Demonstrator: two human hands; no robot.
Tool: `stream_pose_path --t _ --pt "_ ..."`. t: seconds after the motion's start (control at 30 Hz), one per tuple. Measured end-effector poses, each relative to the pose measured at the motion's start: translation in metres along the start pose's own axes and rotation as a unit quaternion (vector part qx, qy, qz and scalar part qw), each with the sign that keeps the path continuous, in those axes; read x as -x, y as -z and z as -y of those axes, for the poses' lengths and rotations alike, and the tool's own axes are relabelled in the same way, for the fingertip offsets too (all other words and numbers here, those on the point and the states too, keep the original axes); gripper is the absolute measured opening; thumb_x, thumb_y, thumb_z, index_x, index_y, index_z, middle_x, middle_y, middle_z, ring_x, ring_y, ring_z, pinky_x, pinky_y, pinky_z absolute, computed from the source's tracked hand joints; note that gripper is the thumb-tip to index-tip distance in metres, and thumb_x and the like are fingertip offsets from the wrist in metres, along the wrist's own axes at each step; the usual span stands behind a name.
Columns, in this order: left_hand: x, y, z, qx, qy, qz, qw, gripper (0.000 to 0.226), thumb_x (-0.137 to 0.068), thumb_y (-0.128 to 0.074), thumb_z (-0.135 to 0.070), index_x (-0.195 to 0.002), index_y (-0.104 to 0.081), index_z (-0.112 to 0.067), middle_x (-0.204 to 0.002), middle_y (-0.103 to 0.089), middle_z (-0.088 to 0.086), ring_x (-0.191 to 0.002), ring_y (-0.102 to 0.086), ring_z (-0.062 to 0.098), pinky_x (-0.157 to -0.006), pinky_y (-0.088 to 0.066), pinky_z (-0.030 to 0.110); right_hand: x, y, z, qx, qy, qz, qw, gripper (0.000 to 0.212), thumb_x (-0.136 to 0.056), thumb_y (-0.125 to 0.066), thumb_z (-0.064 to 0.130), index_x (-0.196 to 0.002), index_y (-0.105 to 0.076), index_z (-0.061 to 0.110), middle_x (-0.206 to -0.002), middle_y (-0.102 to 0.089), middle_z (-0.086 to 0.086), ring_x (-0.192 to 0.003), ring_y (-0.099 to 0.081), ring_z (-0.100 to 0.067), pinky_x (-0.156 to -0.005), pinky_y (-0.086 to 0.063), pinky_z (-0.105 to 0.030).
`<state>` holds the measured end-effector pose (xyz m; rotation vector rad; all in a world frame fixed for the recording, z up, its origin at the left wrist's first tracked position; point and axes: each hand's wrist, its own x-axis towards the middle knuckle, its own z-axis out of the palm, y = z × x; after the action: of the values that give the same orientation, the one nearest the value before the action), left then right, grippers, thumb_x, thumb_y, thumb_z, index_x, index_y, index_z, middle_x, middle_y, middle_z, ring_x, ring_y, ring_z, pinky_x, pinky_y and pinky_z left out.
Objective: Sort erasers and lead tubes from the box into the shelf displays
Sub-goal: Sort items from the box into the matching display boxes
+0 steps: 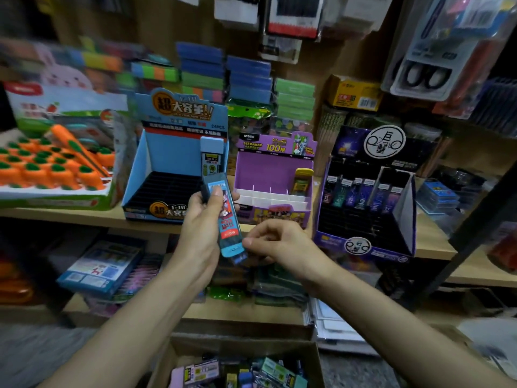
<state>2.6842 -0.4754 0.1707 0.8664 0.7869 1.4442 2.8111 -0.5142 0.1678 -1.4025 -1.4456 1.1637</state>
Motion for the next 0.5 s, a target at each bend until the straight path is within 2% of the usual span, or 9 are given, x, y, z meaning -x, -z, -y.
stream_pose_path --t 0.1,0.17,0.23,0.3,0.4,0.5 --pt "-0.001 0.009 -0.007 0.013 -0.009 -0.003 1.000 0.011 -0.099 -0.042 -0.021 -0.098 -0.052 -0.017 -0.076 -0.069 -0.008 -0.065 -0.065 0.001 -0.060 -0.055 0.020 0.000 -0.004 0.004 -0.040 -0.002 0.004 0.999 0.009 -0.087 -0.064 0.024 -0.085 -0.057 0.018 -0.074 -0.057 0.005 -0.068 -0.055 -0.004 -0.056 -0.046 -0.013" --pt "-0.002 0.016 -0.012 0.020 -0.010 -0.011 1.000 0.012 -0.099 -0.042 -0.022 -0.101 -0.052 -0.016 -0.081 -0.068 -0.005 -0.062 -0.065 -0.001 -0.055 -0.054 0.019 -0.001 -0.015 0.007 -0.005 0.008 0.025 1.000 0.019 -0.084 -0.066 0.031 -0.091 -0.053 0.018 -0.076 -0.055 0.006 -0.064 -0.054 0.002 -0.052 -0.042 -0.009" --pt "-0.002 0.022 -0.014 0.022 -0.008 -0.015 1.000 0.013 -0.098 -0.044 -0.023 -0.105 -0.052 -0.015 -0.082 -0.068 -0.005 -0.062 -0.065 -0.001 -0.053 -0.053 0.018 -0.004 -0.031 0.007 0.016 0.028 0.039 0.999 0.023 -0.084 -0.068 0.029 -0.094 -0.053 0.015 -0.076 -0.055 0.006 -0.056 -0.052 0.008 -0.051 -0.040 -0.008" --pt "-0.004 0.029 -0.016 0.003 -0.014 -0.015 1.000 0.013 -0.097 -0.045 -0.025 -0.104 -0.053 -0.018 -0.082 -0.069 -0.007 -0.065 -0.065 -0.002 -0.055 -0.052 0.017 -0.009 -0.045 0.006 -0.002 0.050 0.034 0.998 0.020 -0.085 -0.068 0.021 -0.095 -0.055 0.009 -0.074 -0.055 0.002 -0.054 -0.053 0.006 -0.052 -0.040 -0.009" --pt "-0.009 0.040 -0.023 -0.004 -0.026 -0.019 0.999 0.010 -0.096 -0.047 -0.024 -0.101 -0.053 -0.020 -0.082 -0.069 -0.008 -0.068 -0.066 -0.001 -0.059 -0.054 0.019 -0.017 -0.057 0.007 -0.032 0.067 0.020 0.997 0.006 -0.087 -0.064 0.012 -0.091 -0.060 0.010 -0.079 -0.060 -0.006 -0.067 -0.055 -0.005 -0.059 -0.044 -0.014" --pt "-0.015 0.055 -0.032 -0.027 -0.043 -0.018 0.999 0.006 -0.094 -0.051 -0.020 -0.098 -0.055 -0.019 -0.084 -0.066 -0.004 -0.069 -0.065 0.000 -0.062 -0.054 0.019 -0.028 -0.061 0.005 -0.100 0.048 -0.003 0.994 0.007 -0.087 -0.063 0.009 -0.086 -0.061 0.015 -0.079 -0.067 -0.001 -0.065 -0.062 -0.004 -0.056 -0.047 -0.014"
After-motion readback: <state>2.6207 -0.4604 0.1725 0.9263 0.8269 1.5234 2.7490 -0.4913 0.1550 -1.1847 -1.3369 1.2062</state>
